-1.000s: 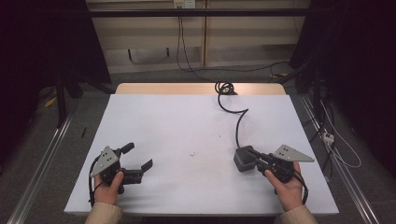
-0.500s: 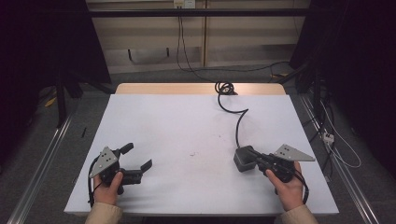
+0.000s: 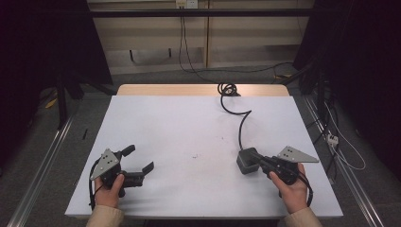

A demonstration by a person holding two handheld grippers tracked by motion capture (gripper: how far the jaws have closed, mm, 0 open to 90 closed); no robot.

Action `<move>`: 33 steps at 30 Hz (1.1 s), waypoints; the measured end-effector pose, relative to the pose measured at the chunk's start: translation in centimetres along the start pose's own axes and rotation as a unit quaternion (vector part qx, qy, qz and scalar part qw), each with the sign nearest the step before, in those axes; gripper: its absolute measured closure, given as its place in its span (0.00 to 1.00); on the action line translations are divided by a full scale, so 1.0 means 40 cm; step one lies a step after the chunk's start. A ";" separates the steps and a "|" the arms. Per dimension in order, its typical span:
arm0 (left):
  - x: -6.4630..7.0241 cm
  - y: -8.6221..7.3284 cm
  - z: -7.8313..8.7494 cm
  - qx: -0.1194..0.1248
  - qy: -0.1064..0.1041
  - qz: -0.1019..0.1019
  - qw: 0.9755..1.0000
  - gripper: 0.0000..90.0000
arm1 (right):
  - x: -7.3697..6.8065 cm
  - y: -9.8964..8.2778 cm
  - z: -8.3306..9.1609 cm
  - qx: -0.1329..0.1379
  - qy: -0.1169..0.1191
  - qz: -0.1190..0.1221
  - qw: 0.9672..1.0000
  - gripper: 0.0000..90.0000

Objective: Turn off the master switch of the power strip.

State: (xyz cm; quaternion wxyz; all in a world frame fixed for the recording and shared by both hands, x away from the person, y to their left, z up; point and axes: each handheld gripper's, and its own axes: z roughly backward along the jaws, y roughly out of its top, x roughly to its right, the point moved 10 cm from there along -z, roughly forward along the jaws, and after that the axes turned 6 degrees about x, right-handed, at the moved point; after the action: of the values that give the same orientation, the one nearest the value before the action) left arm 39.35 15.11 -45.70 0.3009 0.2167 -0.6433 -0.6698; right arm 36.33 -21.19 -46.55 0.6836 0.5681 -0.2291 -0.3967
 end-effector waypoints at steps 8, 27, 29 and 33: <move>-0.001 0.001 0.001 0.000 0.000 -0.001 1.000 0.03 | -0.003 -0.006 -0.001 -0.011 0.002 -0.001 1.000 1.00; -0.001 0.000 0.000 0.001 0.001 -0.001 1.000 0.03 | 0.009 -0.020 -0.004 -0.023 -0.007 0.009 1.000 1.00; -0.002 0.001 0.001 0.000 0.001 -0.002 1.000 0.03 | 0.008 -0.022 -0.005 -0.026 -0.007 0.012 1.000 1.00; -0.003 0.001 0.001 0.000 0.002 -0.001 1.000 0.03 | 0.008 -0.021 -0.005 -0.024 -0.009 0.015 1.000 1.00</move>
State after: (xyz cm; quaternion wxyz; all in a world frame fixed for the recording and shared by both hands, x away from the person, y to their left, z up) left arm 39.40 15.23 -45.69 0.3018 0.2190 -0.6424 -0.6696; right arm 36.43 -21.39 -47.45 0.7009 0.5444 -0.2338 -0.3972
